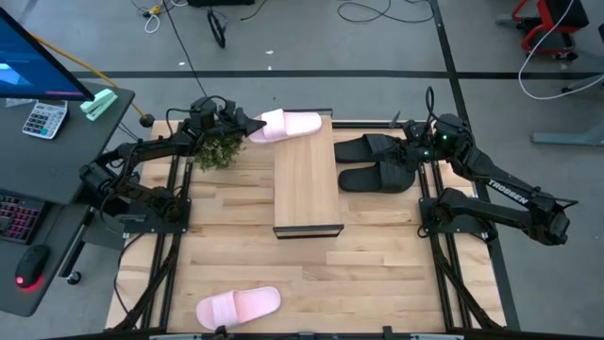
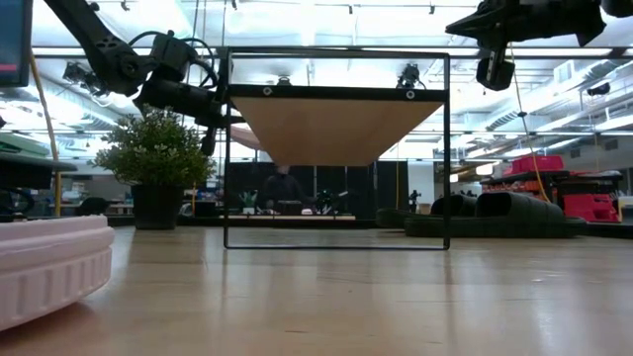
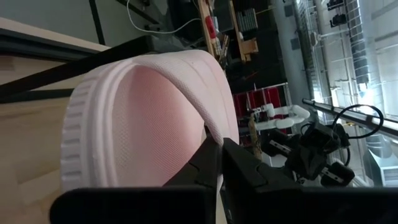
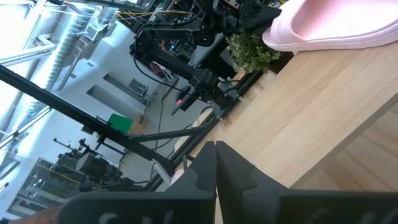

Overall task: Pick and place slides into the shelf
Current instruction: Put the top pink slipper on the shelf

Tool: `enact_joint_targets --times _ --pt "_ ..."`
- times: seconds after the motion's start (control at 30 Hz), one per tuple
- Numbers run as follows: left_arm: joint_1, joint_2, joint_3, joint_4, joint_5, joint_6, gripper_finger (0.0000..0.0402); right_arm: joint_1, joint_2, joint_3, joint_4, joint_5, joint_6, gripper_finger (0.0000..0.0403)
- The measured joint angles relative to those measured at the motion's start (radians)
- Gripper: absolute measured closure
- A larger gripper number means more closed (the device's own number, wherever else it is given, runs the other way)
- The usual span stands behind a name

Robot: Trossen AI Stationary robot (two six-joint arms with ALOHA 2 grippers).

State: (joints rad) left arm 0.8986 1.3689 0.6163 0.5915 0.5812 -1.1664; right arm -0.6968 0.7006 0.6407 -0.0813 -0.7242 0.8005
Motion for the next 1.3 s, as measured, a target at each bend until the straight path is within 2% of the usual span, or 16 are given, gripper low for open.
enact_joint_targets --times 0.23,0.43,0.67,0.87,1.07,1.3 --pt "0.000 0.000 0.000 0.000 -0.001 -0.001 0.0386 0.000 0.000 0.000 0.000 0.000 0.000 0.0396" --pt "-0.006 0.000 0.000 -0.001 0.010 0.019 0.0372 0.000 0.000 0.000 0.000 0.000 0.000 0.0397" --pt "-0.037 0.000 0.000 0.001 0.030 0.051 0.0394 0.000 0.000 0.000 0.000 0.000 0.000 0.0398" --pt "-0.042 0.000 0.000 0.000 0.033 0.052 0.0377 0.000 0.000 0.000 0.000 0.000 0.001 0.0397" --pt "-0.042 0.000 0.000 0.001 0.066 0.051 0.0394 0.000 0.000 0.000 -0.001 0.008 0.001 0.0399" --pt "-0.043 0.000 0.000 0.004 0.097 0.052 0.0382 0.000 0.000 0.000 -0.001 0.010 0.001 0.0396"
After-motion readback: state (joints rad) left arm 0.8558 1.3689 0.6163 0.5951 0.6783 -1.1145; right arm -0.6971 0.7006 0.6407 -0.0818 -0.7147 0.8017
